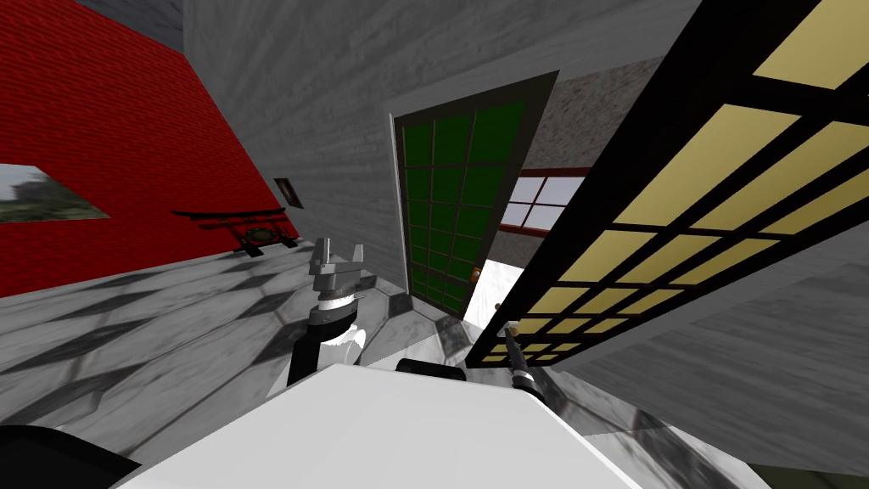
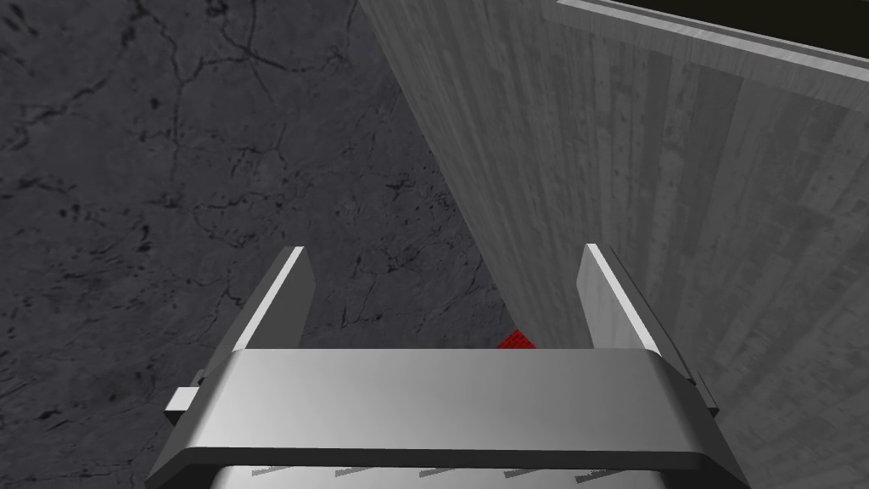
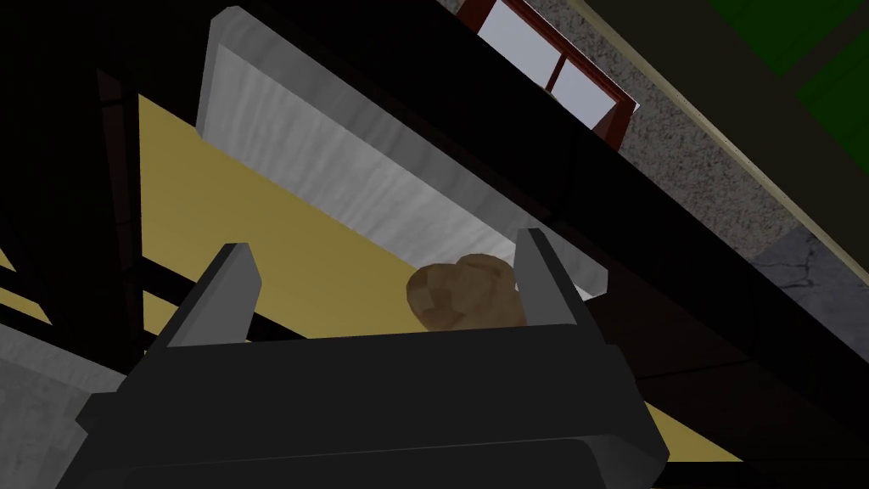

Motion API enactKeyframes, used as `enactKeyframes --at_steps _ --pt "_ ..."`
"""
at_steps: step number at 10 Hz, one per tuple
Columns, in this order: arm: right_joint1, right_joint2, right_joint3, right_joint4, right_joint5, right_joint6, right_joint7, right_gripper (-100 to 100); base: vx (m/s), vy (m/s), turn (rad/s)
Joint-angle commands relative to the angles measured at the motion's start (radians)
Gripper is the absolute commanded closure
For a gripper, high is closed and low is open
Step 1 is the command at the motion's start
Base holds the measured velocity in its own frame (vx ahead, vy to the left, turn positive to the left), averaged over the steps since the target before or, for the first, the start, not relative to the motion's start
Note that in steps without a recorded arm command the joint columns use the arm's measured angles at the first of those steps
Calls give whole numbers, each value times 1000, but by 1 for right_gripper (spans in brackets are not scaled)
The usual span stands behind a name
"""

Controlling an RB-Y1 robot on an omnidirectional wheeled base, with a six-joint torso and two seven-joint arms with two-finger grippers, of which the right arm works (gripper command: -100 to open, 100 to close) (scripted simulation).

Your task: Pull the door open

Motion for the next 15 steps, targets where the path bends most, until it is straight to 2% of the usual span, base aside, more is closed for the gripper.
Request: enactKeyframes --at_steps 1,6,7,9,10,13,15 --pt "-1 -2 5 -1 -5 0 -31 100 -16 26 73" --pt "-6 -7 23 -3 -23 -2 -141 100 -36 -14 56" --pt "-6 -7 23 -3 -23 -2 -141 100 -30 -17 14" --pt "-10 -11 34 -5 -36 -3 -203 100 -38 -21 60" --pt "-10 -11 34 -5 -36 -3 -208 100 -43 -30 32" --pt "-13 -15 47 -7 -48 -4 -277 100 -44 -23 58" --pt "-18 -20 61 -9 -64 -5 -343 100 -44 -24 74"
